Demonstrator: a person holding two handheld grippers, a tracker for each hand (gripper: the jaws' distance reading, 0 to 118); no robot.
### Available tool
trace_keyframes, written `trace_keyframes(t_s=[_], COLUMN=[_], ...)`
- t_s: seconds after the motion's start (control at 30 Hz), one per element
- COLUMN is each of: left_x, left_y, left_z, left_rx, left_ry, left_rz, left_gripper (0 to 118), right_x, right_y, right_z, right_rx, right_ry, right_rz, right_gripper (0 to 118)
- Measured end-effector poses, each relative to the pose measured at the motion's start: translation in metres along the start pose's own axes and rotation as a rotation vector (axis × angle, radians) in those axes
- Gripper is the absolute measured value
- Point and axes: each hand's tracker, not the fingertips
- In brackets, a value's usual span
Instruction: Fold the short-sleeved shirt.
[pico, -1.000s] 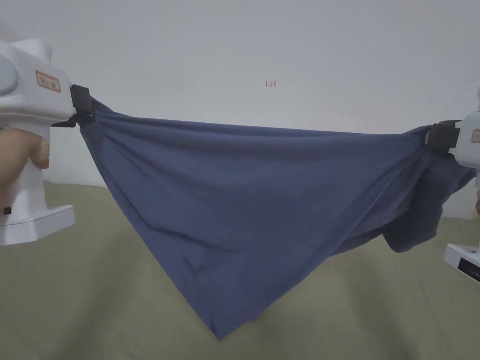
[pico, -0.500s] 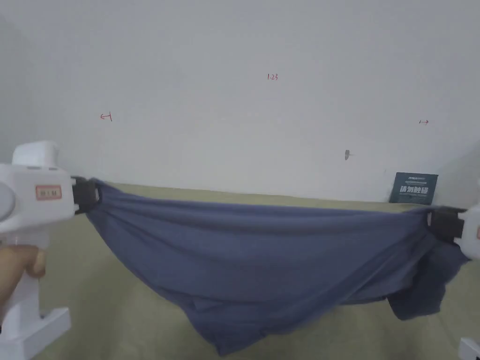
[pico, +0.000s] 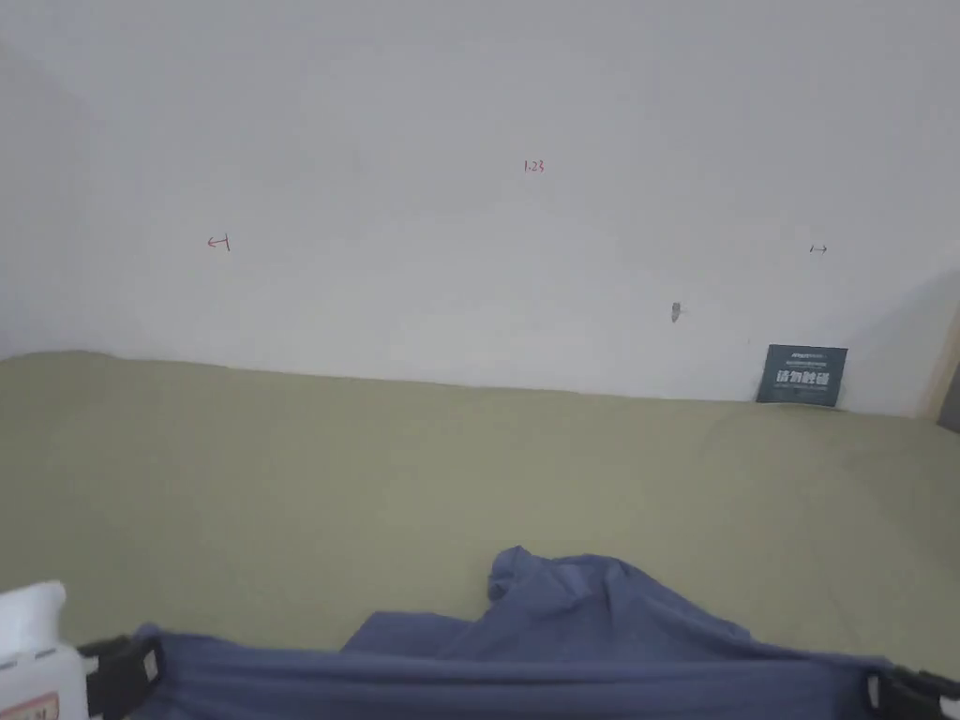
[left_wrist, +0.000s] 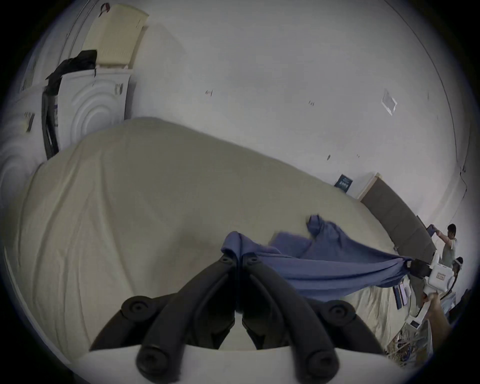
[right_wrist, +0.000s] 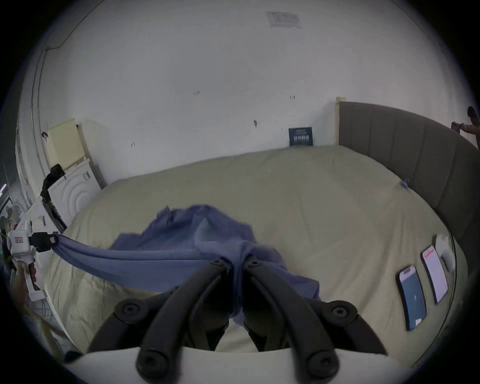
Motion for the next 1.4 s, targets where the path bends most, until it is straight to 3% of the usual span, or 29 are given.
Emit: trace_keyframes(t_s=[0.47, 0.5, 0.6, 0.63, 0.67, 0.7, 0.73, 0.8, 0.83, 1.0, 1.03, 1.07, 1.1, 1.13, 1.17, 1.23, 1.3, 1.4], left_x=[-0.037, -0.037, -0.033, -0.032, -0.032, -0.03, -0.025, -0.012, -0.003, 0.04, 0.048, 0.053, 0.059, 0.062, 0.064, 0.066, 0.062, 0.055], left_y=[-0.104, -0.107, -0.111, -0.109, -0.105, -0.1, -0.095, -0.081, -0.074, -0.068, -0.069, -0.071, -0.074, -0.078, -0.079, -0.082, -0.084, -0.085], left_z=[0.011, 0.01, 0.009, 0.013, 0.016, 0.024, 0.032, 0.046, 0.051, 0.067, 0.068, 0.068, 0.07, 0.071, 0.071, 0.073, 0.072, 0.073], left_rx=[-0.191, -0.197, -0.225, -0.226, -0.228, -0.218, -0.185, -0.129, -0.102, -0.005, 0.001, 0.006, 0.023, 0.03, 0.028, 0.002, -0.029, -0.028], left_ry=[0.058, 0.059, 0.074, 0.078, 0.075, 0.062, 0.042, 0.036, 0.051, 0.044, 0.05, 0.055, 0.066, 0.066, 0.059, 0.043, -0.026, -0.005], left_rz=[0.03, 0.028, 0.004, 0.0, 0.002, 0.007, 0.009, -0.032, -0.075, -0.276, -0.292, -0.298, -0.303, -0.304, -0.304, -0.287, -0.251, -0.235], left_gripper=[5, 9, 40, 40, 64, 85, 91, 91, 91, 89, 87, 80, 57, 24, 0, 0, 0, 0], right_x=[0.015, 0.016, 0.012, 0.009, 0.007, 0.004, 0.002, -0.006, -0.016, -0.048, -0.052, -0.055, -0.061, -0.064, -0.068, -0.074, -0.074, -0.075], right_y=[-0.085, -0.087, -0.089, -0.085, -0.082, -0.078, -0.072, -0.061, -0.055, -0.039, -0.039, -0.04, -0.04, -0.042, -0.043, -0.049, -0.054, -0.06], right_z=[0.007, 0.007, 0.01, 0.013, 0.017, 0.024, 0.031, 0.045, 0.054, 0.074, 0.078, 0.081, 0.084, 0.085, 0.085, 0.083, 0.085, 0.086], right_rx=[-0.156, -0.157, -0.17, -0.178, -0.177, -0.163, -0.141, -0.093, -0.075, -0.03, -0.02, -0.016, -0.014, -0.017, -0.026, -0.042, -0.053, -0.055], right_ry=[-0.042, -0.048, -0.064, -0.089, -0.105, -0.101, -0.096, -0.081, -0.082, -0.112, -0.108, -0.1, -0.097, -0.094, -0.102, -0.149, -0.118, -0.104], right_rz=[-0.021, -0.025, -0.012, 0.0, 0.013, 0.022, 0.038, 0.057, 0.071, 0.128, 0.135, 0.138, 0.139, 0.142, 0.149, 0.164, 0.151, 0.133], right_gripper=[10, 11, 24, 24, 34, 52, 70, 109, 113, 111, 106, 93, 64, 33, 13, 12, 7, 7])
